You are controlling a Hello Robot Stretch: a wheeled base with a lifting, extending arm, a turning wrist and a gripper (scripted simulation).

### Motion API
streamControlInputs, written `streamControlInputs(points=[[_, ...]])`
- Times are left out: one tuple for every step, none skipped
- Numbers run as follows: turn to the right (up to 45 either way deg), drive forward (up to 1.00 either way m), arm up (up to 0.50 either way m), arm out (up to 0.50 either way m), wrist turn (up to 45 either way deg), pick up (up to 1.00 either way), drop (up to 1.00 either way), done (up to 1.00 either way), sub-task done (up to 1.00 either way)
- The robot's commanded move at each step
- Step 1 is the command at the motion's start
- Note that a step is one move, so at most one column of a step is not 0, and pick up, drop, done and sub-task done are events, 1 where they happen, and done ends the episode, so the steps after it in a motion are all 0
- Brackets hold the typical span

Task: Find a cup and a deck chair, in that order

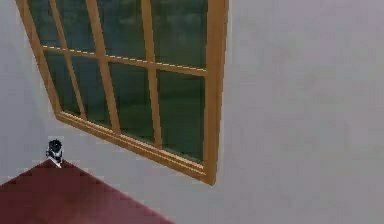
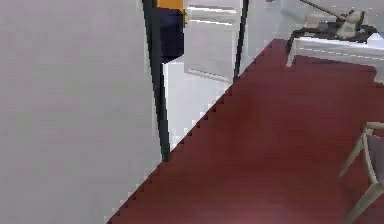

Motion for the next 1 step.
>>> streamControlInputs(points=[[45.0,0.00,0.00,0.00,0.0,0.00,0.00,0.00,0.00]])
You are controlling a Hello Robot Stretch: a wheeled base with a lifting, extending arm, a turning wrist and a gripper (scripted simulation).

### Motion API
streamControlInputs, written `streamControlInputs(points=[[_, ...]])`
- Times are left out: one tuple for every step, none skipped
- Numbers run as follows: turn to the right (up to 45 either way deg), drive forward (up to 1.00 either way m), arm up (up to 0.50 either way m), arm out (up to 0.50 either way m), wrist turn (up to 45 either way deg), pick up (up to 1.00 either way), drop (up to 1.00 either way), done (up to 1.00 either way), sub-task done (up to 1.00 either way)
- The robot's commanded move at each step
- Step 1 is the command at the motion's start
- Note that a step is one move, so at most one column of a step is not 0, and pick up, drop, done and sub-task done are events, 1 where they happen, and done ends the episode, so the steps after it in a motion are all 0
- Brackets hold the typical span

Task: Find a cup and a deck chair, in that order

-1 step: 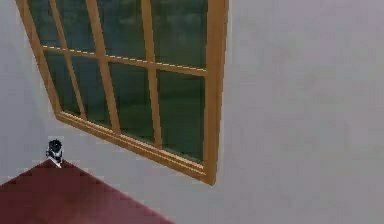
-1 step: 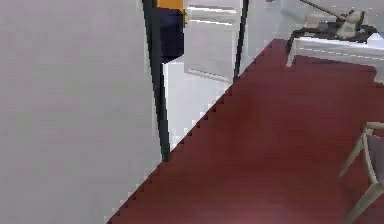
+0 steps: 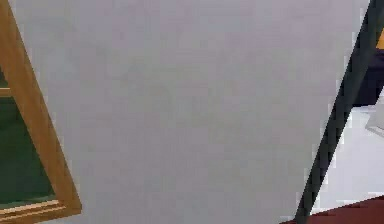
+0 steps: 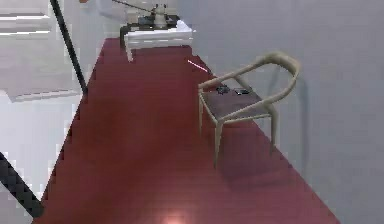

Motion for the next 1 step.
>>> streamControlInputs(points=[[45.0,0.00,0.00,0.00,0.0,0.00,0.00,0.00,0.00]])
